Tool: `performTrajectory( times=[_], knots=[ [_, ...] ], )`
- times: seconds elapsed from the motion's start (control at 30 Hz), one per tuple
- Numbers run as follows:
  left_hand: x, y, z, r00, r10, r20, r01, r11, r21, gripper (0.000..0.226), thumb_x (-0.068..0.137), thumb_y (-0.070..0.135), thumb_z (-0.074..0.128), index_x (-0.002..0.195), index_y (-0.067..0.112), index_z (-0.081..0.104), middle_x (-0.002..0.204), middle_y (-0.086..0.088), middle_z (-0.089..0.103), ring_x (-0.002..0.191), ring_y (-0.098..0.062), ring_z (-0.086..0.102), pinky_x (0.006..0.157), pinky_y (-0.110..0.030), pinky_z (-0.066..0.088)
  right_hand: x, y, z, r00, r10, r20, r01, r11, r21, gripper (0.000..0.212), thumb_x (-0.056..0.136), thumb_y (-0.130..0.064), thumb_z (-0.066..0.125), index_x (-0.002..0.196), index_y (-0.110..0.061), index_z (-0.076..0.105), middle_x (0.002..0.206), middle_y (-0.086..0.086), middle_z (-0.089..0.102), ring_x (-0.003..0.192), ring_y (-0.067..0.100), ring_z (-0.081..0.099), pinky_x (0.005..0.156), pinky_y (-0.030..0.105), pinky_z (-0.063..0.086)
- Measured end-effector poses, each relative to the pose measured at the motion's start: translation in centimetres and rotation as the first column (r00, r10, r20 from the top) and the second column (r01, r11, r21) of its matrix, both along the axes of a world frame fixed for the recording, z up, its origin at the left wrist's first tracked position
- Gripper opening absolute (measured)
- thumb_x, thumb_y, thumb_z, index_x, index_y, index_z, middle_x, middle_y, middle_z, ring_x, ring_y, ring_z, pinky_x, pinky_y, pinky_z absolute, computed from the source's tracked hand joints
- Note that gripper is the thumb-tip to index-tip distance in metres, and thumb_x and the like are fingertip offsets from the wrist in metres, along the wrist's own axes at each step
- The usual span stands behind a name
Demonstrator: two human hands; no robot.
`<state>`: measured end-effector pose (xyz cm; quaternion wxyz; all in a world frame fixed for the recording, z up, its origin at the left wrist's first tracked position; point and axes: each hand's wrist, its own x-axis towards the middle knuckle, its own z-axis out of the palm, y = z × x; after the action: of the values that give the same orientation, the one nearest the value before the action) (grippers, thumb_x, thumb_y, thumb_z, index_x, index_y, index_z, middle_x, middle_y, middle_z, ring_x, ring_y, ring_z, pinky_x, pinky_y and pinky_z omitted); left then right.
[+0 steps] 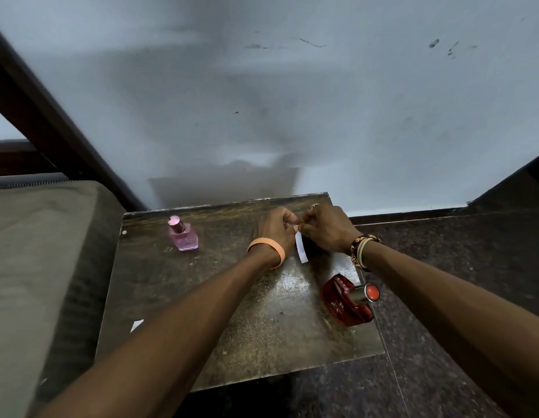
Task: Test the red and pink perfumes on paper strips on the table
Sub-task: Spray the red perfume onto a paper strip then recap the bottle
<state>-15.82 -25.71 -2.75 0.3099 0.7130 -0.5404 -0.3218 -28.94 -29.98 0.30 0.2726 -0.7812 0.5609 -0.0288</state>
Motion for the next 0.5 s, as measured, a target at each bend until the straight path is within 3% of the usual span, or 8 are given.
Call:
performTrajectory(
  times=[0.1,0.27,0.5],
  knots=[
    [0.0,-0.1,-0.9,0.999,0.000,0.033,-0.001,1.000,0.005,0.012,0.079,0.013,0.065,0.081,0.024,0.062,0.075,0.005,0.064,0.074,-0.016,0.063,0.070,-0.033,0.054,0.1,-0.1,-0.6,0.999,0.033,-0.008,-0.033,0.999,-0.037,0.014,0.089,-0.026,0.067,0.091,-0.015,0.075,0.091,0.007,0.073,0.086,0.025,0.065,0.069,0.026,0.040],
    [0.0,-0.1,-1.6,0.992,-0.046,0.118,0.050,0.998,-0.027,0.013,0.079,0.012,0.060,0.077,0.025,0.059,0.072,0.007,0.061,0.072,-0.017,0.061,0.067,-0.035,0.053,0.2,0.0,-1.3,0.999,0.035,0.004,-0.035,0.993,-0.115,0.013,0.083,-0.023,0.069,0.090,-0.017,0.079,0.087,0.008,0.075,0.085,0.026,0.067,0.068,0.029,0.045],
    [-0.3,-0.5,-2.1,0.976,-0.075,0.204,0.095,0.991,-0.089,0.011,0.080,0.008,0.058,0.082,0.016,0.065,0.079,-0.001,0.066,0.077,-0.019,0.060,0.069,-0.034,0.051,0.2,-0.1,-2.6,1.000,-0.025,0.006,0.025,0.989,-0.148,0.012,0.080,-0.025,0.068,0.084,-0.022,0.078,0.083,0.008,0.074,0.080,0.028,0.066,0.062,0.026,0.040]
  ],
)
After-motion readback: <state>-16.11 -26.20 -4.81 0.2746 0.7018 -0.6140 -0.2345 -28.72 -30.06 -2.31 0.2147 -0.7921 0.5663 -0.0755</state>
